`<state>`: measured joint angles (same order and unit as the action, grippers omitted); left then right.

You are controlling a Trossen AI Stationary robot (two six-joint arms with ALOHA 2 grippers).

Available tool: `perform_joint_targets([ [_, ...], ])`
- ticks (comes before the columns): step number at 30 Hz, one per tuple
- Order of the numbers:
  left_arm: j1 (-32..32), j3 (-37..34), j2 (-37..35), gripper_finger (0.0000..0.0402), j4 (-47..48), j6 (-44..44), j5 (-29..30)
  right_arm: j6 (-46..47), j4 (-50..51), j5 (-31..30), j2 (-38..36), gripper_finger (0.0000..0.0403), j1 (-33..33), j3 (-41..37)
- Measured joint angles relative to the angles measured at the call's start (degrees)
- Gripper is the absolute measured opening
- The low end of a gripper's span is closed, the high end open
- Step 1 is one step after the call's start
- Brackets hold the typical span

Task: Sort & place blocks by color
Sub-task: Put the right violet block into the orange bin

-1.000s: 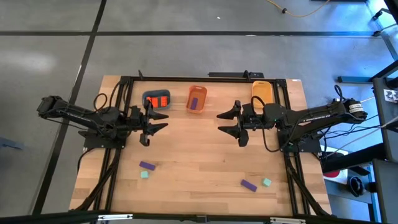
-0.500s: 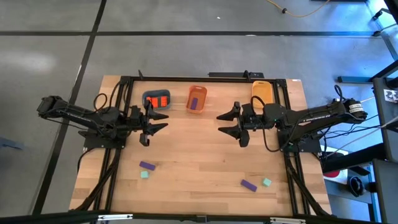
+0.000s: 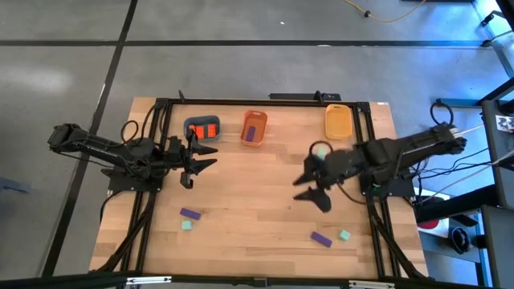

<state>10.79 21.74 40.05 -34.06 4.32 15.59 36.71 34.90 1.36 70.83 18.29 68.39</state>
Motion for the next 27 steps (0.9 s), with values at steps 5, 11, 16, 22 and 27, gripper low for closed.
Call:
perform_joint_targets([
  [5, 0.0, 0.02, 0.0, 0.0143, -0.01, 0.0, 0.0, 20.2, 11.45, 4.56, 5.87, 0.0263, 6.42, 2.57],
  [11, 0.01, 0.02, -0.02, 0.0143, -0.05, 0.0, -0.02, 40.23, 13.71, 12.19, 14.39, 0.0263, 13.65, 0.29],
  [16, 0.02, 0.02, 0.0, 0.0143, -0.07, 0.02, -0.02, 44.08, 13.42, 13.61, 22.71, 0.0263, 16.98, -0.64],
  [22, 0.02, 0.02, 0.0, 0.0143, -0.07, 0.02, 0.0, 43.72, 15.65, 11.77, 31.7, 0.0263, 18.02, -0.71],
  [27, 0.02, 0.02, 0.0, 0.0143, -0.09, 0.02, 0.2, 38.6, 16.85, 11.74, 35.71, 0.0263, 18.02, -0.73],
])
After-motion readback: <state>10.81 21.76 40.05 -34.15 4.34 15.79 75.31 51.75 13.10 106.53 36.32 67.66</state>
